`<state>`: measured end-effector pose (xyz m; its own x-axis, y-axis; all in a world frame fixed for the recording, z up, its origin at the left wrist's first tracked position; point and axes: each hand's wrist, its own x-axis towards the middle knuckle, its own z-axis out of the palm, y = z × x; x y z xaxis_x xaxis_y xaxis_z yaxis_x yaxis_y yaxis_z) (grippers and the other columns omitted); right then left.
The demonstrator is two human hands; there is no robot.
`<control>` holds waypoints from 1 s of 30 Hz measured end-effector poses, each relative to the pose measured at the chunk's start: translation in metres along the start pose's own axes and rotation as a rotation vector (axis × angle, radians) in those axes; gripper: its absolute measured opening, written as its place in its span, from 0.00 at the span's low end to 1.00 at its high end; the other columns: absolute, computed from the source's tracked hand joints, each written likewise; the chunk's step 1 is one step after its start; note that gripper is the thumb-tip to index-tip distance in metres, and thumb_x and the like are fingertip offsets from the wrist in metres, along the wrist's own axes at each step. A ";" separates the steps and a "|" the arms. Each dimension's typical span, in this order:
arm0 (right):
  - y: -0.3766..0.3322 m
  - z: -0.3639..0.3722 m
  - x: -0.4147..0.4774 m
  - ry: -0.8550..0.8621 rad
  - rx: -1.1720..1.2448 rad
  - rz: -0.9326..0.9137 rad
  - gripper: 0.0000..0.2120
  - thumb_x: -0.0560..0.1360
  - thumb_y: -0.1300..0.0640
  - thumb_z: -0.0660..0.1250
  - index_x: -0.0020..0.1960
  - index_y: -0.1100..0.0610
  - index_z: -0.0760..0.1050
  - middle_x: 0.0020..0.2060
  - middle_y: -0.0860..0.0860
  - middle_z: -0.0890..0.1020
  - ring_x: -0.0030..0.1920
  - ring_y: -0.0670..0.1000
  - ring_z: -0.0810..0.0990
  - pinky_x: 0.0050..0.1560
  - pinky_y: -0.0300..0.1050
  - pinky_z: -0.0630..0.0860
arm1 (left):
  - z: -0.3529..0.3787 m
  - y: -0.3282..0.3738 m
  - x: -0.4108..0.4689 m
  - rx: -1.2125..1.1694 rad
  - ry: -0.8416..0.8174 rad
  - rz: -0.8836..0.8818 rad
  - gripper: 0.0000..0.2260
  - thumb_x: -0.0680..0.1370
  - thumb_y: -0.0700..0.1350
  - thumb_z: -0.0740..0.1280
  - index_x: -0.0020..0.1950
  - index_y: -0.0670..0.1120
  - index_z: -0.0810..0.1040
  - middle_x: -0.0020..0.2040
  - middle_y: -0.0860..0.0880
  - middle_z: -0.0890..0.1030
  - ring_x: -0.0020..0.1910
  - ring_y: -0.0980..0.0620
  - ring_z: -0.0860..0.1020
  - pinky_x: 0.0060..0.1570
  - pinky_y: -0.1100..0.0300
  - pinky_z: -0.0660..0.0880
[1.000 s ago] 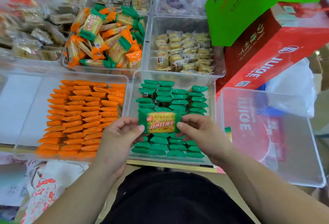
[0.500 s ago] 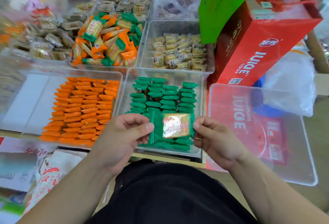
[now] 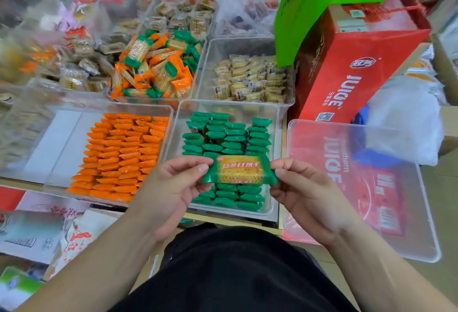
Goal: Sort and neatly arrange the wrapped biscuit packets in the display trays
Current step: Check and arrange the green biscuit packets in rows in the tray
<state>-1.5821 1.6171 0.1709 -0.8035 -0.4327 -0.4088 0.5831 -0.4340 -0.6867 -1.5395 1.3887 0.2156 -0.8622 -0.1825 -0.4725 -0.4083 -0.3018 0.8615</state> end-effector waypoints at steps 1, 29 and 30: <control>-0.003 -0.001 -0.001 0.010 -0.004 0.002 0.07 0.68 0.65 0.70 0.44 0.59 0.85 0.41 0.58 0.78 0.39 0.51 0.76 0.42 0.40 0.77 | 0.000 0.001 -0.001 -0.031 -0.018 0.004 0.09 0.70 0.37 0.68 0.43 0.44 0.87 0.53 0.41 0.85 0.51 0.43 0.82 0.50 0.52 0.79; 0.005 0.025 0.025 0.226 -0.200 0.126 0.11 0.82 0.53 0.63 0.56 0.60 0.76 0.46 0.64 0.86 0.45 0.59 0.86 0.41 0.46 0.79 | -0.029 0.013 0.022 0.439 -0.001 0.013 0.07 0.80 0.36 0.67 0.54 0.44 0.83 0.44 0.45 0.87 0.43 0.48 0.86 0.41 0.57 0.81; 0.007 0.025 0.029 0.237 -0.209 0.119 0.13 0.80 0.51 0.64 0.56 0.61 0.77 0.47 0.63 0.86 0.48 0.60 0.86 0.42 0.46 0.80 | -0.030 0.011 0.025 0.438 -0.011 0.008 0.09 0.80 0.35 0.66 0.54 0.44 0.83 0.45 0.45 0.87 0.45 0.48 0.86 0.44 0.55 0.82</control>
<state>-1.5984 1.5818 0.1687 -0.7508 -0.2641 -0.6054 0.6574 -0.2093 -0.7239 -1.5570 1.3525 0.2077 -0.8679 -0.1729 -0.4657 -0.4884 0.1251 0.8636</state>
